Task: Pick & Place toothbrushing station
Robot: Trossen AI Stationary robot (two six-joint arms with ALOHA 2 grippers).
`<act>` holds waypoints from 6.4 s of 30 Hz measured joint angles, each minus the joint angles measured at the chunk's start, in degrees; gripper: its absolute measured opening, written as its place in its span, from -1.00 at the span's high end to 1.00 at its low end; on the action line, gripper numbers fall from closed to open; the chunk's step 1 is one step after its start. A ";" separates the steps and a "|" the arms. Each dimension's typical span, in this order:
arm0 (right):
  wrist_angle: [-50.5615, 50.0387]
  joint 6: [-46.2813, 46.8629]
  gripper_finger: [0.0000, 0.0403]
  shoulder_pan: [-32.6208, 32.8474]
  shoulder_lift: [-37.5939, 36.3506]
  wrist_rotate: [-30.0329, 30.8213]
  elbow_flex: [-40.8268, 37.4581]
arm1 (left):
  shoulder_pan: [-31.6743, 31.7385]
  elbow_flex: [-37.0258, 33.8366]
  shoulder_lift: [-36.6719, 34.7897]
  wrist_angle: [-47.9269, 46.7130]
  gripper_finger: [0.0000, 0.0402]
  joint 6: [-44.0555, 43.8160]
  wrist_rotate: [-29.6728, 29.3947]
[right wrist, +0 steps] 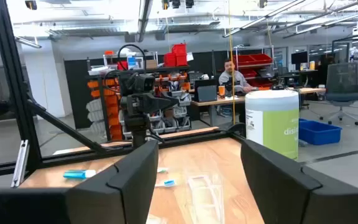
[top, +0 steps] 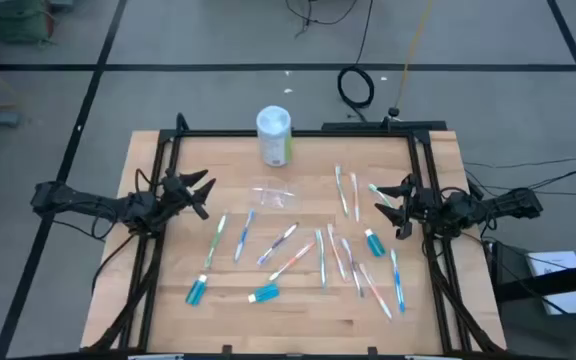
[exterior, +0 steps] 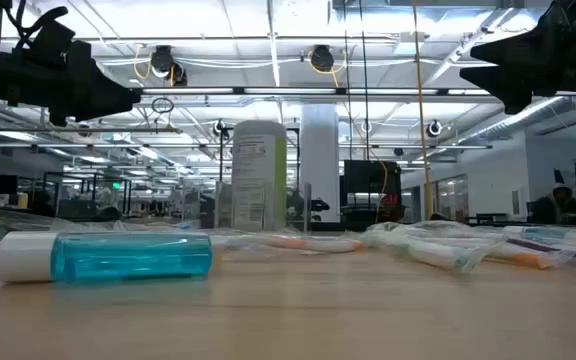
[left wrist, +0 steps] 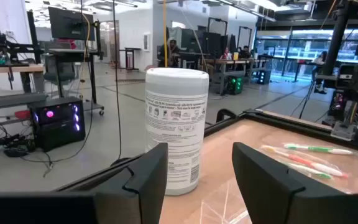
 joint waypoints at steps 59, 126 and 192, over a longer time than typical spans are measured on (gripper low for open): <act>-2.20 3.02 -0.11 0.02 0.00 -0.17 0.00 | 0.00 0.00 -0.01 -1.53 0.07 -4.63 15.68; 31.82 -2.15 -0.11 0.02 72.63 -0.09 17.07 | -7.40 36.13 55.18 -39.82 0.07 -44.25 30.93; 30.05 -3.69 -0.11 0.00 72.63 -0.20 17.07 | 14.54 36.10 64.10 22.10 0.99 -2.81 -1.94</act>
